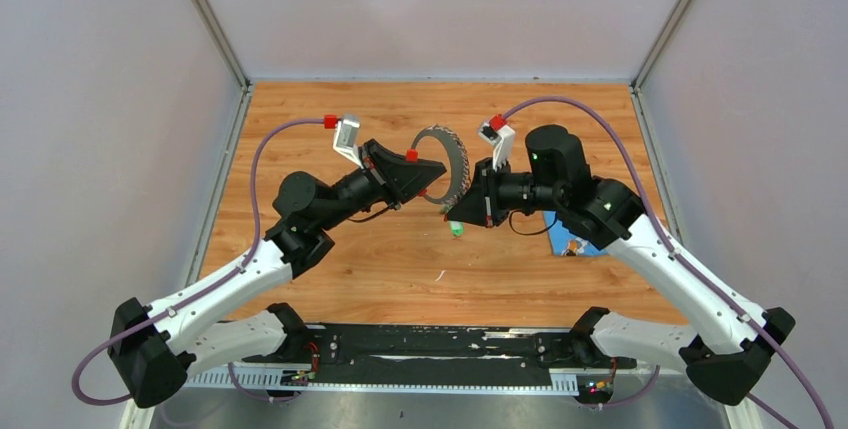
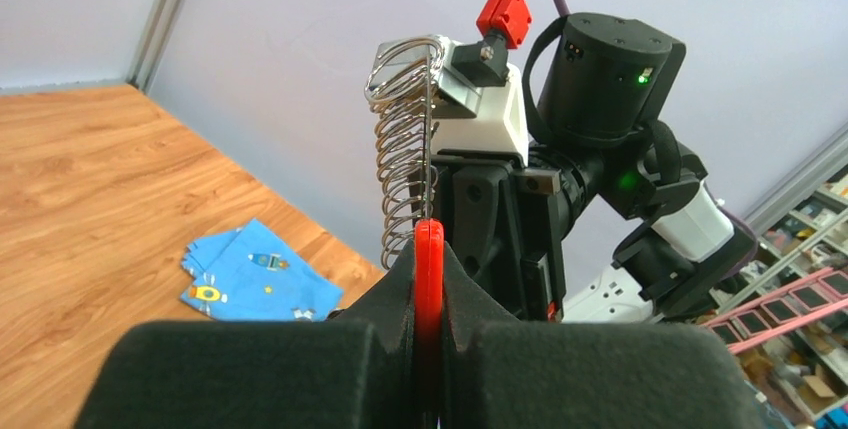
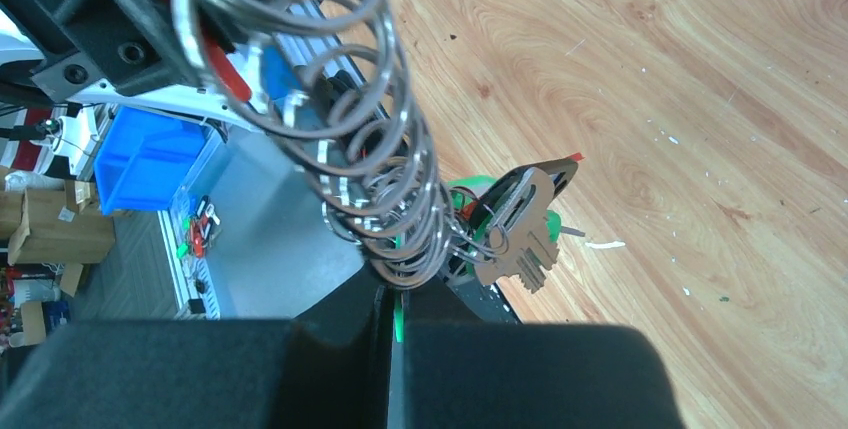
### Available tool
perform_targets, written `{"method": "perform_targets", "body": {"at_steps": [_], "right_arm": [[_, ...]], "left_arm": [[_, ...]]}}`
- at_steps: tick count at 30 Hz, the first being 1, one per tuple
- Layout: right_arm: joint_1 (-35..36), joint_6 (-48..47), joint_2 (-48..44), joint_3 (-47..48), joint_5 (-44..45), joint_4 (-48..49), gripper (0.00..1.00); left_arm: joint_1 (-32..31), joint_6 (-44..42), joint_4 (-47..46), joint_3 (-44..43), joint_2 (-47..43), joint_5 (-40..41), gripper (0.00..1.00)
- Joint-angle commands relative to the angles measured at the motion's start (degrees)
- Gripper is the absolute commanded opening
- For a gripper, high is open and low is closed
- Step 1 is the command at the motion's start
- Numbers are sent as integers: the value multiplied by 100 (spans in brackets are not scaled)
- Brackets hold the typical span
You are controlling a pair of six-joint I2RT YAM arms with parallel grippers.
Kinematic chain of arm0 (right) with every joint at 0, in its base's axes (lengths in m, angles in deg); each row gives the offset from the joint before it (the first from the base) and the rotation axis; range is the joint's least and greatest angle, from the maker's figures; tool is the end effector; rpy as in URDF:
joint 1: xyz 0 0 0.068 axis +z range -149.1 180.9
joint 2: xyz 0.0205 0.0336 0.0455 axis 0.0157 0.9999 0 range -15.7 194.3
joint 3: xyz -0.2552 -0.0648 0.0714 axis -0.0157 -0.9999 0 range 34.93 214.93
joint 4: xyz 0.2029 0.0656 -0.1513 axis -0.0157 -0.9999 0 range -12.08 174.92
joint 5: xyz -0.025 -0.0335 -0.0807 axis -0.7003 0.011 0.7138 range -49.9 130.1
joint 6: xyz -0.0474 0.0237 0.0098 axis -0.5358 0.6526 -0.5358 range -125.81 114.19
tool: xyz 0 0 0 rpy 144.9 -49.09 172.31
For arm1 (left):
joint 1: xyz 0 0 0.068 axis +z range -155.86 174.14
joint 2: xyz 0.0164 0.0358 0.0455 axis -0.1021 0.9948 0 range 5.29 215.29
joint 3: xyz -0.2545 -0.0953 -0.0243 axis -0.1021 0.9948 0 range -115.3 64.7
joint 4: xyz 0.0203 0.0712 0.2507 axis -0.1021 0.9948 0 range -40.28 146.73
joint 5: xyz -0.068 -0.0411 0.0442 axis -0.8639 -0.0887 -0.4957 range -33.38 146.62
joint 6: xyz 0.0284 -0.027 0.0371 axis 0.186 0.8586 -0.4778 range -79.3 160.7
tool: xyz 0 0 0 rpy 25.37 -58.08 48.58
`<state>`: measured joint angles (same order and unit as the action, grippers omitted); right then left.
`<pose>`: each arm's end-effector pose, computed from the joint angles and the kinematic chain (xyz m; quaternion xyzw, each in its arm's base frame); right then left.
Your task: Remove the keys from the keyring
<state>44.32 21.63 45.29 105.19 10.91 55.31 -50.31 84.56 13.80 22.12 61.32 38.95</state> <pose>0.1497 0.1656 0.4066 -0.2529 0.7666 0.4890 0.3305 0.1526 -0.1649 0.3751 0.1305 0.5485 -0.6335 0.5299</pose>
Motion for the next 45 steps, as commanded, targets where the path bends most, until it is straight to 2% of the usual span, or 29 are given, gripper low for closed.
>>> {"method": "perform_targets", "body": {"at_steps": [1, 14, 21, 31, 35, 45], "right_arm": [[67, 7, -77, -173, 89, -76, 1], [66, 27, -78, -311, 186, 56, 1], [84, -27, -215, -401, 597, 52, 1], [107, -215, -367, -431, 841, -144, 24], [104, -328, -441, -357, 940, -346, 30], [105, -532, -705, 199, 1362, -1032, 31]], "left_arm": [[-28, 482, -407, -207, -39, 135, 0], [-29, 1494, -398, -11, 252, 670, 0], [-29, 2096, -317, 189, 415, 1053, 0], [-29, 2648, -46, 181, 637, 1350, 0], [-29, 2798, -55, 178, 702, 1416, 0], [-28, 3232, -47, 255, 811, 1572, 0]]}}
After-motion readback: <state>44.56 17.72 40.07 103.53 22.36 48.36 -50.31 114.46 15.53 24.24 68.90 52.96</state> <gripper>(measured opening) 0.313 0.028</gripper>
